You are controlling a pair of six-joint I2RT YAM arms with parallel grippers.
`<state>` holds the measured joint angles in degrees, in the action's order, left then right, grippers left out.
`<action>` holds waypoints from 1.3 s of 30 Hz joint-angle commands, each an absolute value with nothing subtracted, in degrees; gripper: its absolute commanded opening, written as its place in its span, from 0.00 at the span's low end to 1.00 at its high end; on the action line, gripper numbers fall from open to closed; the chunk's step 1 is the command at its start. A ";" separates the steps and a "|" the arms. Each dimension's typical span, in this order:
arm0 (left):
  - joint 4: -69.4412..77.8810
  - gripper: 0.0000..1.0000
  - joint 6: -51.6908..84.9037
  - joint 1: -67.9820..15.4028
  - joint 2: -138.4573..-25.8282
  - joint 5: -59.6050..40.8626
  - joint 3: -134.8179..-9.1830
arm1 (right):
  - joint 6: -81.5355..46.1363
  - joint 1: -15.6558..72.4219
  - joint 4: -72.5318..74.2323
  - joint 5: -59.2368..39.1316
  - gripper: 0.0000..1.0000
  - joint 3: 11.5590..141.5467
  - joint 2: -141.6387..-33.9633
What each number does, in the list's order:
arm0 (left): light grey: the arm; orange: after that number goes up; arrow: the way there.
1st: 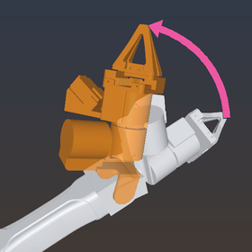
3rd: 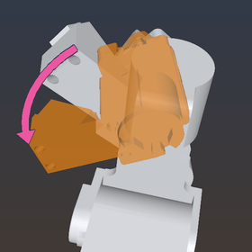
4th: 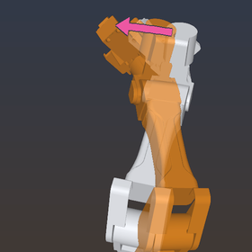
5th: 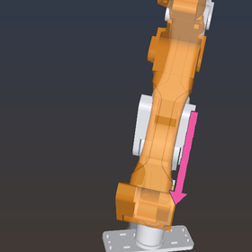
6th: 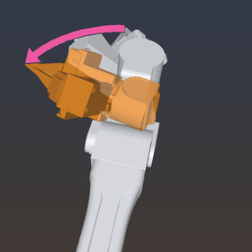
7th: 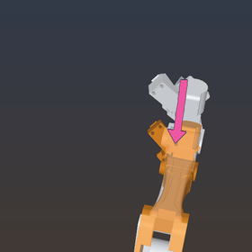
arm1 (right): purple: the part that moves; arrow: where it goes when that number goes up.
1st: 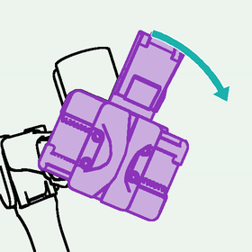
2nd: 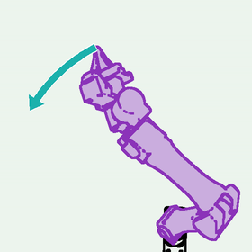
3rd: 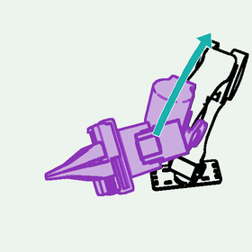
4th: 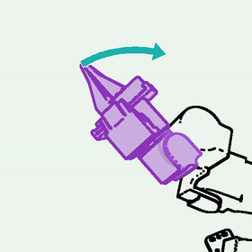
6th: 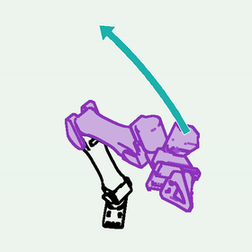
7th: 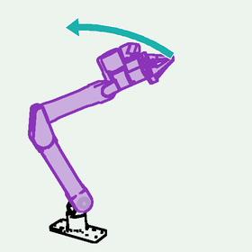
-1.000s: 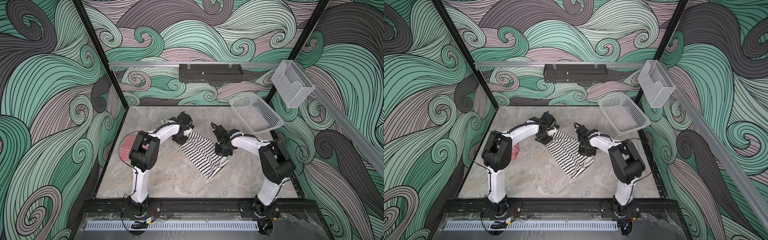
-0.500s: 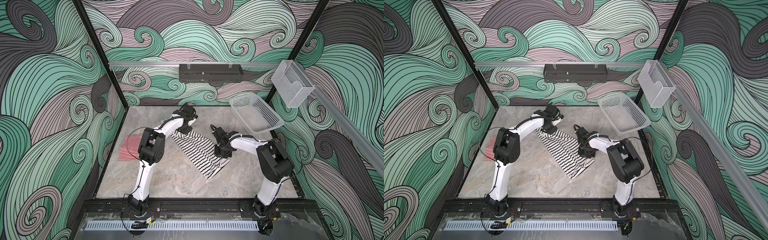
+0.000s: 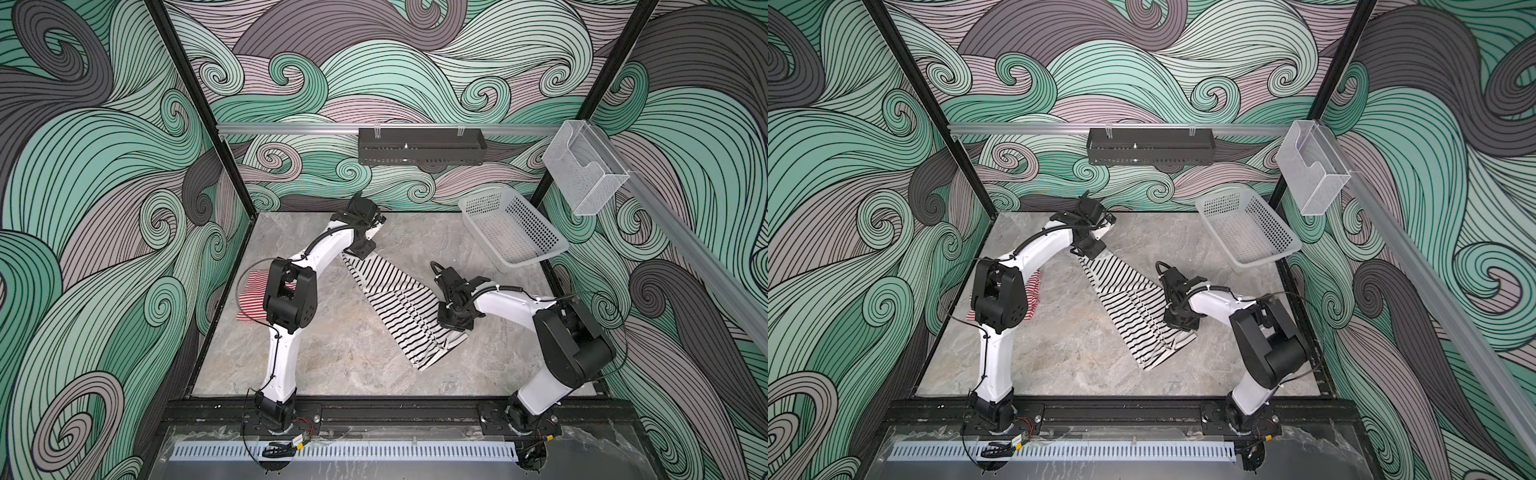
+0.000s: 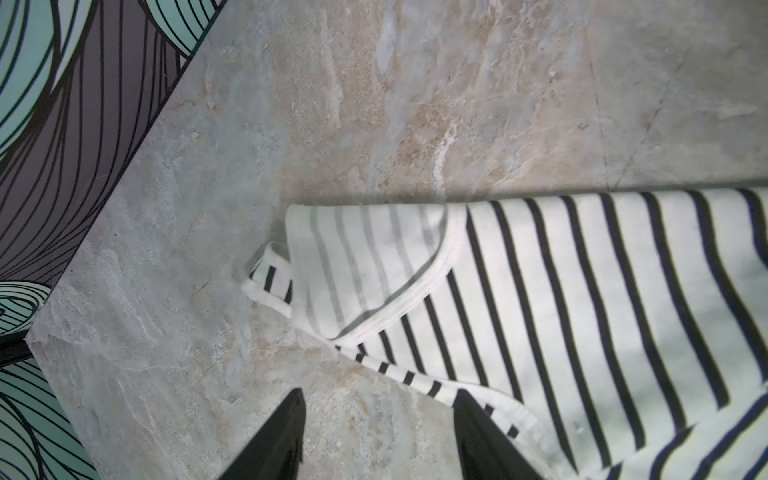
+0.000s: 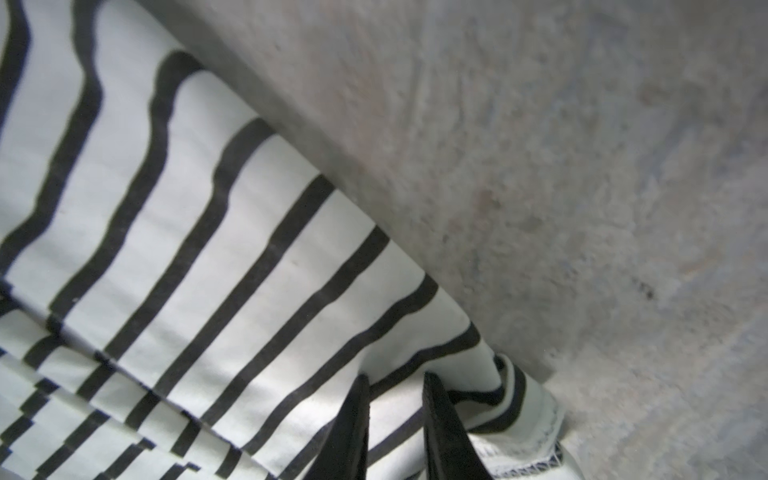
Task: Fold and stack the tank tops
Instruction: 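Lower the folded tank top onto the table with both grippers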
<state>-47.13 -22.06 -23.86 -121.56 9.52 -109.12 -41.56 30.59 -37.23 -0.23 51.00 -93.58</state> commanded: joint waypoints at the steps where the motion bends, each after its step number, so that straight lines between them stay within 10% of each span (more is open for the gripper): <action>1: -52.78 0.57 -25.17 -25.02 -118.43 1.01 -105.78 | -42.27 30.19 -45.66 2.49 0.26 46.92 -92.41; 25: -37.01 0.59 -30.71 -40.34 -114.21 12.58 -84.08 | -40.43 25.93 -47.93 2.77 0.29 49.41 -85.03; 32: -38.77 0.00 -33.60 -40.25 -116.92 11.78 -87.21 | -40.78 25.93 -47.29 2.10 0.29 49.05 -85.28; 36: -40.62 0.00 -33.78 -40.08 -117.14 12.31 -89.79 | -40.78 25.93 -47.68 2.29 0.29 48.72 -84.47; 39: -42.08 0.23 -33.57 -39.90 -115.06 11.23 -89.63 | -40.87 25.93 -47.69 2.29 0.29 48.12 -84.15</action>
<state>-39.16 -33.17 -40.18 -116.77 11.53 -88.03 -40.49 25.91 -47.11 2.37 48.99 -85.12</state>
